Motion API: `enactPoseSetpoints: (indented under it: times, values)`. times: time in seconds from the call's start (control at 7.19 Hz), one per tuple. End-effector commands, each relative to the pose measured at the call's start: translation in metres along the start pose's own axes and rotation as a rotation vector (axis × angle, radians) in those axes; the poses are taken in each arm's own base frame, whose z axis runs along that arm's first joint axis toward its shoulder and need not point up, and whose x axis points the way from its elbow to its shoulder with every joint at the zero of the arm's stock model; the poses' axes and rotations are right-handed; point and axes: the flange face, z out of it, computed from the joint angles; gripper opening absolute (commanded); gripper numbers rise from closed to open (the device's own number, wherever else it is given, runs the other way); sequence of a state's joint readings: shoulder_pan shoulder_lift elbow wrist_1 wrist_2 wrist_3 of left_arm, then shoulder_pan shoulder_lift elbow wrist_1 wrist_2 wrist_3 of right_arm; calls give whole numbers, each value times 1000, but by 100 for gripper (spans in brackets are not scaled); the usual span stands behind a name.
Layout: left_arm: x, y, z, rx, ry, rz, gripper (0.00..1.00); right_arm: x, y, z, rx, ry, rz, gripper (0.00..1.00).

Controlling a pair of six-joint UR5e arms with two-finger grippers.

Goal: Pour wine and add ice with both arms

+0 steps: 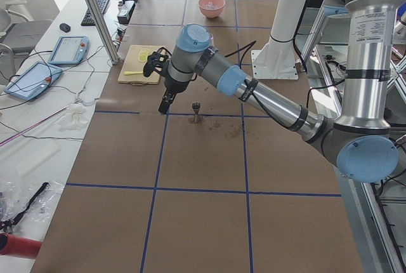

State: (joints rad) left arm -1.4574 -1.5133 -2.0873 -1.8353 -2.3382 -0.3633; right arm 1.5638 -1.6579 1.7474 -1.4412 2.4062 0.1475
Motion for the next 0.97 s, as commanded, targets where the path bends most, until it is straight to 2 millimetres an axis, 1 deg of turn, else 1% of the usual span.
enactPoseSetpoints:
  times: [0.0, 0.14, 0.28, 0.42, 0.56, 0.7, 0.83]
  values:
    - [44, 58, 36, 90, 77, -107, 99, 0, 4, 0, 2, 3, 8, 100]
    - [82, 75, 52, 103, 76, -152, 99, -1, 2, -2, 6, 6, 3, 100]
    - [113, 88, 58, 103, 77, -194, 99, -2, 1, -2, 2, -1, 9, 100]
    - [133, 107, 62, 111, 50, -231, 99, 3, 6, 3, -13, 1, 23, 100]
    - [148, 121, 71, 119, 27, -277, 99, 5, 6, 4, -12, 12, 22, 100]
    - [172, 138, 90, 122, 17, -346, 99, 6, 7, 5, -15, 11, 26, 100]
    - [195, 163, 111, 147, -10, -399, 99, 13, 12, 11, -26, 12, 37, 100]
